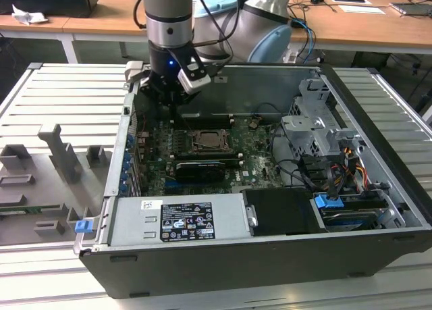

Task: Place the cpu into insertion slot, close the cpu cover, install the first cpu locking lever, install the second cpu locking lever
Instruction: 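Install the first cpu locking lever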

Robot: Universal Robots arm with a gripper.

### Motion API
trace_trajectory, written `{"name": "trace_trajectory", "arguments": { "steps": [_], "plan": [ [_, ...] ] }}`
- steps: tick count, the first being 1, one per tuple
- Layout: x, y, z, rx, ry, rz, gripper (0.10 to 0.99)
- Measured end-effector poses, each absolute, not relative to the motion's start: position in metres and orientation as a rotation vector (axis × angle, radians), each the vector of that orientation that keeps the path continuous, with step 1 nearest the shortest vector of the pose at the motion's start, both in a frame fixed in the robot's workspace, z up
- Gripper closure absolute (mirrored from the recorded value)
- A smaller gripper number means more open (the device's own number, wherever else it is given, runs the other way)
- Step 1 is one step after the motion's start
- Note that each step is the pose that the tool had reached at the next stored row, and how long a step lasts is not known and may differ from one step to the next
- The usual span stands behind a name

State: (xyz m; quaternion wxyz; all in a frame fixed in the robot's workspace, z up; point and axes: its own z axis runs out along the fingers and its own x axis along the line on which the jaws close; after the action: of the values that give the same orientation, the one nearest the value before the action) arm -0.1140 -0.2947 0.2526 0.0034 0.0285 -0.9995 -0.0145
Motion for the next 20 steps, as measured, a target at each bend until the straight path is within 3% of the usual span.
{"name": "trace_trajectory", "arguments": {
  "steps": [20],
  "plan": [
    [-0.055, -0.288, 0.251, 0.089, -3.133, -0.045, 0.980]
  ]
}}
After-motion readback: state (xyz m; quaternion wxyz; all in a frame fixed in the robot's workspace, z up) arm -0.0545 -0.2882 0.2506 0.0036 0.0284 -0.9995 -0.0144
